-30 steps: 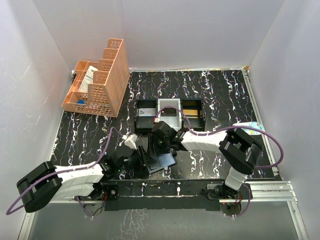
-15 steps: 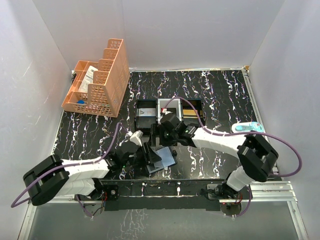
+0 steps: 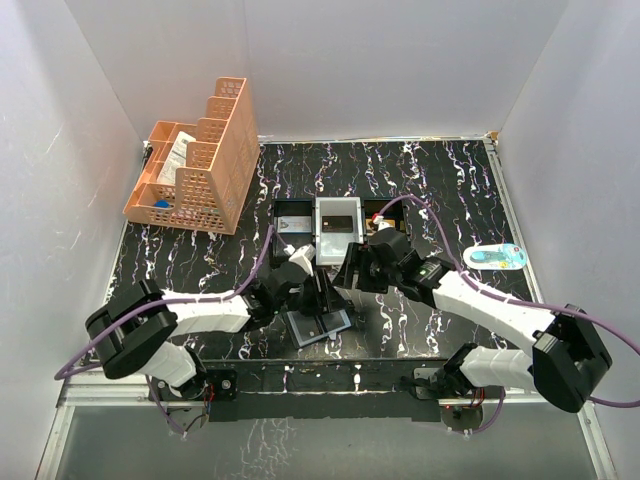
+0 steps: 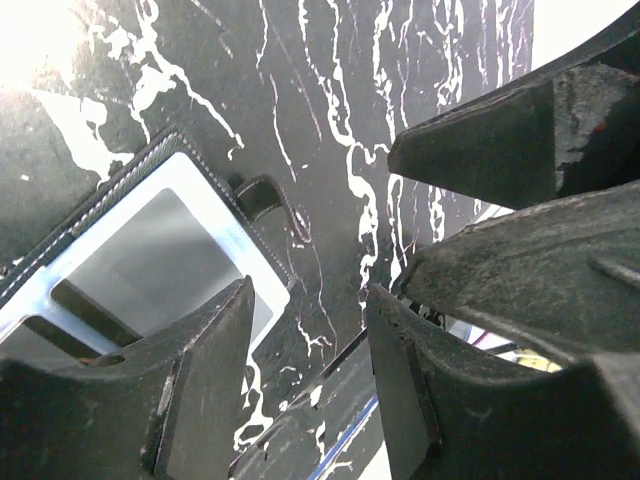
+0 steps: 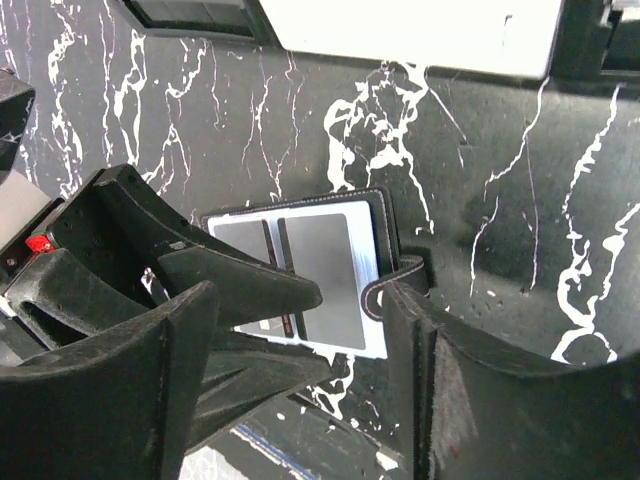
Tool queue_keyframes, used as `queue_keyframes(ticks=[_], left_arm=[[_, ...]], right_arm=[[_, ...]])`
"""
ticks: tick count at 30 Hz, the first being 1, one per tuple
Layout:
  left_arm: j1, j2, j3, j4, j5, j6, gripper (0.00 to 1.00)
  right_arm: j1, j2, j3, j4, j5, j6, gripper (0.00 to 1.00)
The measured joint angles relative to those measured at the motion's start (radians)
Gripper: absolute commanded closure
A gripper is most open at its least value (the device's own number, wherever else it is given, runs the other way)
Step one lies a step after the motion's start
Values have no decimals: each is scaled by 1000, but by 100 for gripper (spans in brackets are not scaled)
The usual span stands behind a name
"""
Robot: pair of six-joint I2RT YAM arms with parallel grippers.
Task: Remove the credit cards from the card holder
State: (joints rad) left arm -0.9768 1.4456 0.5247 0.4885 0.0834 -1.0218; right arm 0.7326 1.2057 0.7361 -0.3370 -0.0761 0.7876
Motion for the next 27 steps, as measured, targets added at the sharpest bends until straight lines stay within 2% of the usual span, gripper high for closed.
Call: queue_keyframes(ticks=[4, 11, 18, 27], left_arm=[[-14, -50, -6, -72, -19, 2, 52], [-20, -291, -28, -245, -98, 15, 55], [-20, -365, -50, -423, -180, -11, 55], [-20, -308, -28, -516, -196, -12, 62]], right_arm=[[-15, -21, -25, 9, -55, -4, 55], [-19, -8, -51, 95, -194, -7, 70], [-19, 106, -72, 201, -362, -19, 71], [-19, 225, -80, 264, -482, -51, 71]])
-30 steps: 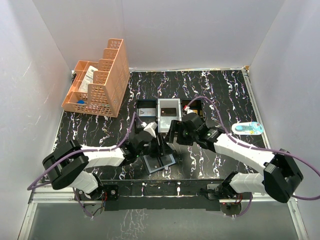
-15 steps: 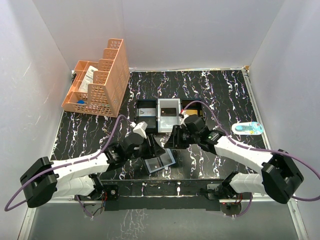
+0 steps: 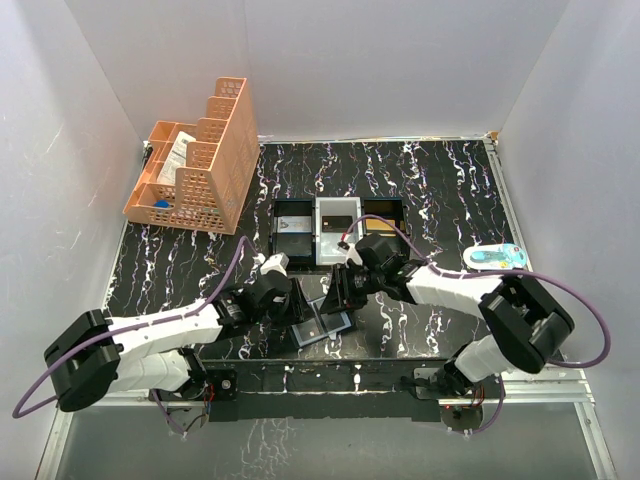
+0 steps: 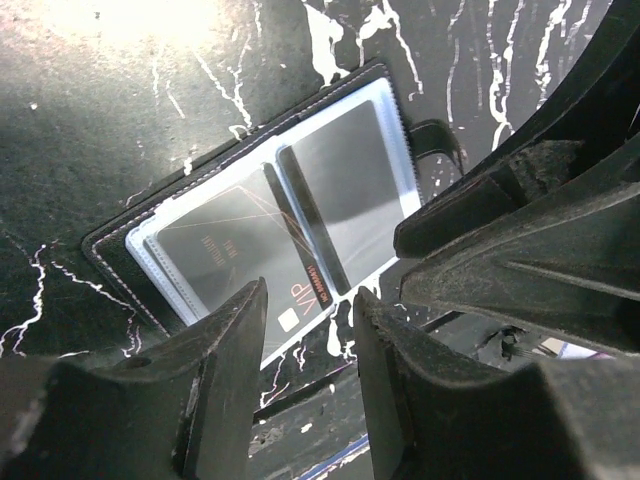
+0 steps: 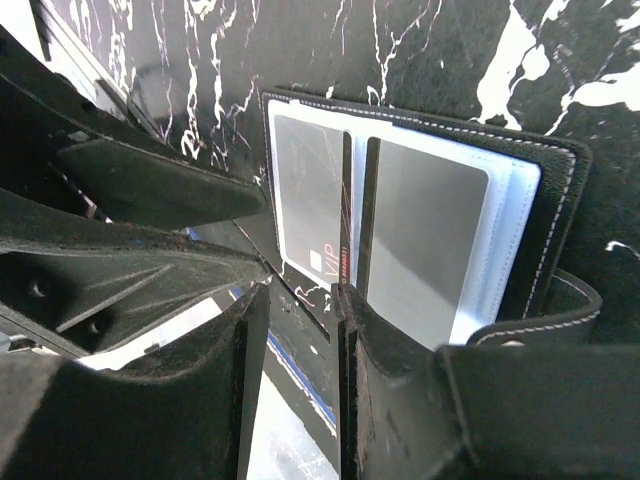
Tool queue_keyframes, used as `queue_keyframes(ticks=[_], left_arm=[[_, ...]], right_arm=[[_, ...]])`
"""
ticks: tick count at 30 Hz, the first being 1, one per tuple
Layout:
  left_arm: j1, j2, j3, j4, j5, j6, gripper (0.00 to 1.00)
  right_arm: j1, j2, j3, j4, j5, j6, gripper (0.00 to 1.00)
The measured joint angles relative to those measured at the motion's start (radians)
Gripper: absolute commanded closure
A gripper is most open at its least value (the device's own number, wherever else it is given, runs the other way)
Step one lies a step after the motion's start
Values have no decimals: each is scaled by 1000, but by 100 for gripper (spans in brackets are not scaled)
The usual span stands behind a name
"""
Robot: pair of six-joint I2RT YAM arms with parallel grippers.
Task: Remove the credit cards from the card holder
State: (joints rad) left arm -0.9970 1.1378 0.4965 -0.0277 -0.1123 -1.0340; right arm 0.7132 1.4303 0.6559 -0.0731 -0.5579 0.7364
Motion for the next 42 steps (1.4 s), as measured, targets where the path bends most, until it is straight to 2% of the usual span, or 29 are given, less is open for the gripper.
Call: queue_keyframes(ticks=[9, 16, 22, 27, 33, 36, 39, 42], left_arm=[[0, 21, 9, -65, -5, -6, 65], [0, 98, 26, -85, -5, -7, 79], [-1, 140, 63, -119, -15, -10, 84], [-1, 140, 63, -119, -15, -11, 84], [-1, 135, 60, -120, -16, -9, 83], [-1, 122, 55, -130, -16, -5, 79], [-1, 94, 41, -139, -16, 3, 76], [-1, 65, 26, -158, -14, 13, 76]], right_arm=[[13, 119, 0, 71, -75, -5, 72], [40, 185, -1, 101, -63, 3, 76], [39, 207, -29, 173, -69, 34, 81], [38, 207, -62, 237, -70, 71, 84], [38, 208, -77, 276, -69, 122, 73], [39, 208, -76, 278, -61, 137, 73], [40, 208, -76, 278, -54, 141, 78], [40, 208, -76, 276, -52, 141, 76]])
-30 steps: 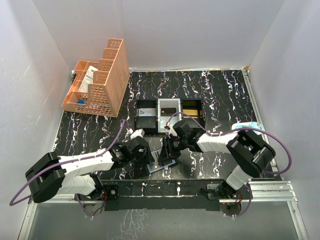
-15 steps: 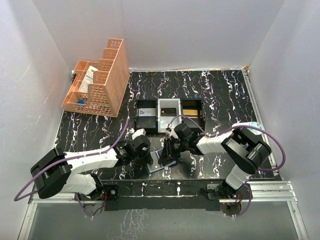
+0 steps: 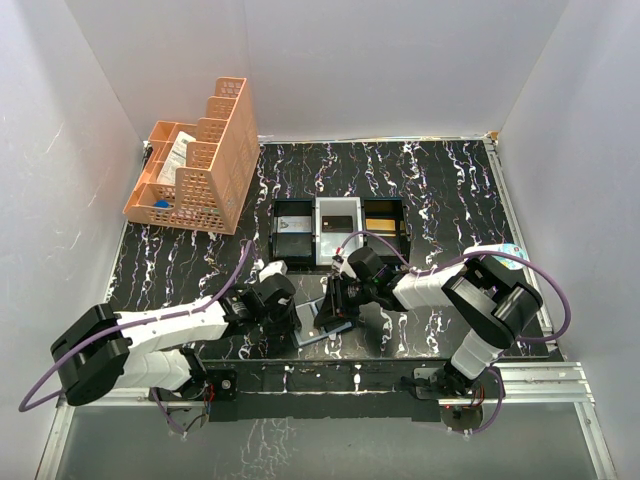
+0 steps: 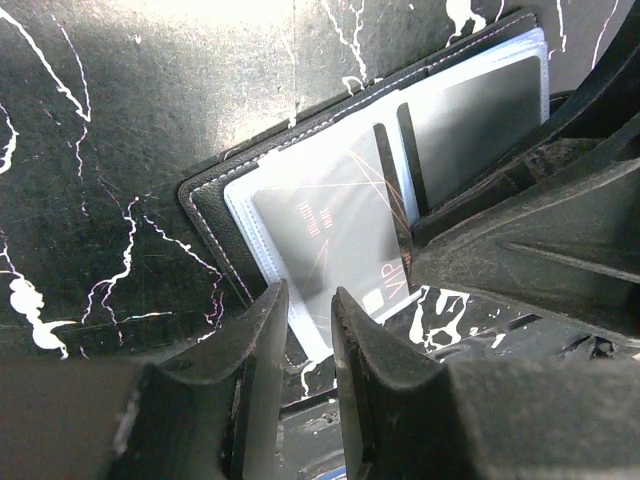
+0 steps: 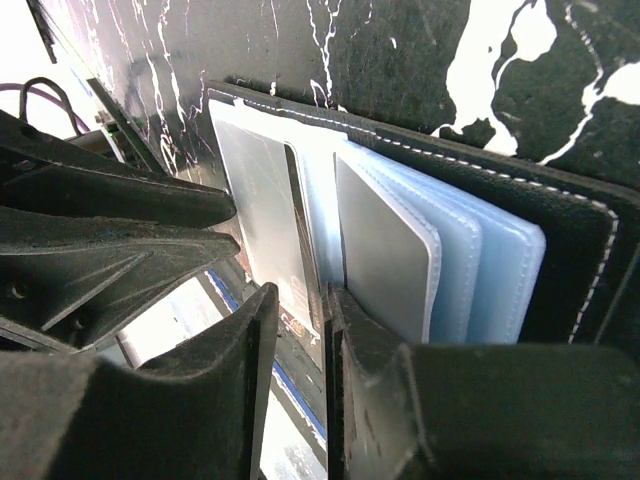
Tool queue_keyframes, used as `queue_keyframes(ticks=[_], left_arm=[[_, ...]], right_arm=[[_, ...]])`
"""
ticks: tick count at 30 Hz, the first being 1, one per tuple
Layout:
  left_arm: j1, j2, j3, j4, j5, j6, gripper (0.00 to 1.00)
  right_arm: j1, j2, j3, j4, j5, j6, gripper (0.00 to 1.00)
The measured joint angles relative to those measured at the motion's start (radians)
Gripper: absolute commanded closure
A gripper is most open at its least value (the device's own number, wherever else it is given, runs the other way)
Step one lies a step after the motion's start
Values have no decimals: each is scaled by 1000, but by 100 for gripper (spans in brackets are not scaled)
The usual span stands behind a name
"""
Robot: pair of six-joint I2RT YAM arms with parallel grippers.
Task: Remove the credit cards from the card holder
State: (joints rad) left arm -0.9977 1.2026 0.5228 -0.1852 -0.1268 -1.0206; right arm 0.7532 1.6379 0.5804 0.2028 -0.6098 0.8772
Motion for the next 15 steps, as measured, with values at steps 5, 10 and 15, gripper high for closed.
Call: queue_keyframes(ticks=[5, 10, 15], left_arm=[[0, 0, 0, -14, 12, 18, 78], [0, 29, 0, 1, 23, 31, 85], [1, 66, 26, -11, 26, 36, 87]], right_arm=[[7, 0, 6, -7, -3, -1, 74], [12, 2, 14, -13, -3, -5, 79], [11, 2, 12, -17, -6, -4, 87]])
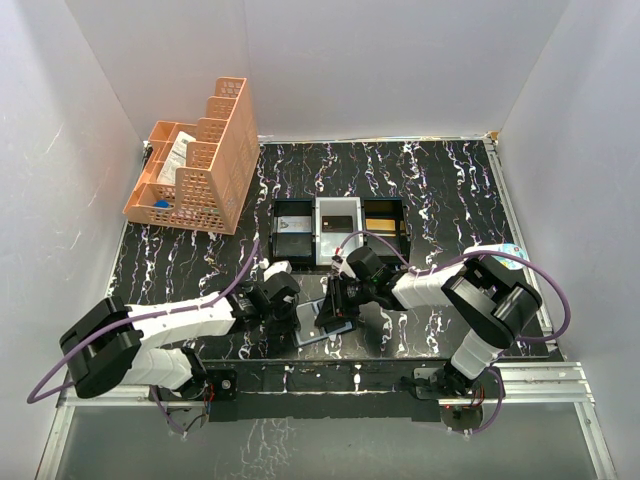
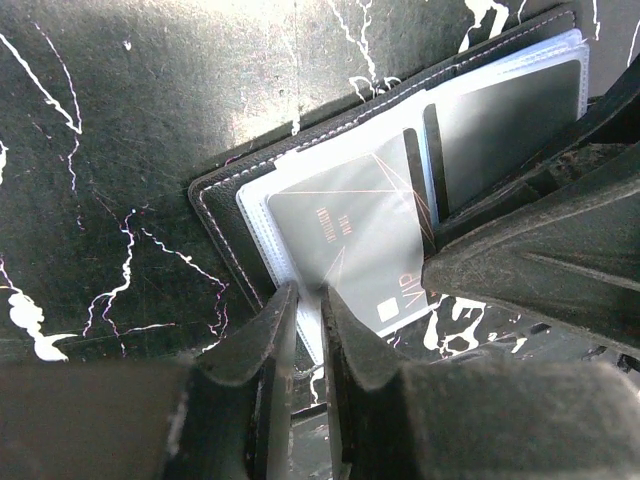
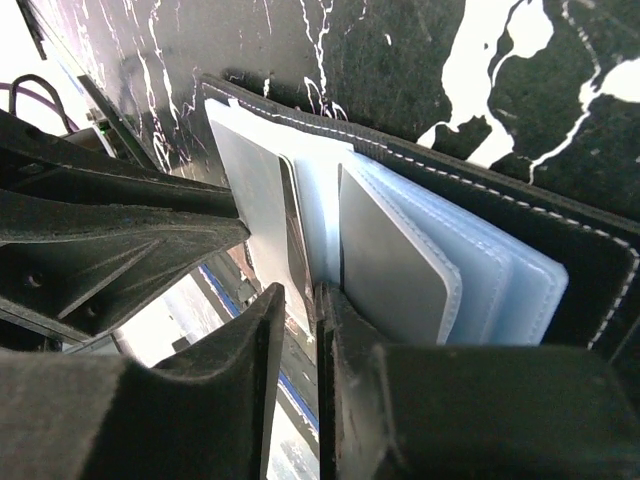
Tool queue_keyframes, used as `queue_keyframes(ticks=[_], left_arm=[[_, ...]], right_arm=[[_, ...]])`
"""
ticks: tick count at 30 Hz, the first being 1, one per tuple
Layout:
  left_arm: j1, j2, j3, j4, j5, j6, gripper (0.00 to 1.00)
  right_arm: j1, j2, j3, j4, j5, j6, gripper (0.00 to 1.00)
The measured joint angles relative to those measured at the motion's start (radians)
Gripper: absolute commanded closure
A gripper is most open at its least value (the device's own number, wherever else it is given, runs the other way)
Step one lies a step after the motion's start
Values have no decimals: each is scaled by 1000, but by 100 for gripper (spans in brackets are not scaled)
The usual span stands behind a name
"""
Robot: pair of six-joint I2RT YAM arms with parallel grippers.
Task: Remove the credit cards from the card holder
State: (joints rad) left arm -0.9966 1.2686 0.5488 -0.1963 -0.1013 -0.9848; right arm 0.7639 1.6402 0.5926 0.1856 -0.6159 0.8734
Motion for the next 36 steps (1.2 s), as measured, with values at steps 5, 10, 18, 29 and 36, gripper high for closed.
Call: queue_keyframes(ticks=[5, 10, 18, 29, 36], left_arm=[[0, 6, 8, -9, 0, 1, 87], [0, 6, 8, -9, -3, -3, 87], [-2, 7, -3, 5, 0, -6, 86], [-1, 9, -6, 13, 3, -3, 86], [-1, 9, -6, 13, 4, -2, 85]], right_arm=[[-1, 0, -2, -13, 12, -3, 100], [0, -24, -2, -38, 28, -11, 100], [-40, -85, -21, -56, 30, -33, 100], [-81, -115, -34, -70, 19, -64, 100], [-117, -116, -39, -86, 10, -91, 100]])
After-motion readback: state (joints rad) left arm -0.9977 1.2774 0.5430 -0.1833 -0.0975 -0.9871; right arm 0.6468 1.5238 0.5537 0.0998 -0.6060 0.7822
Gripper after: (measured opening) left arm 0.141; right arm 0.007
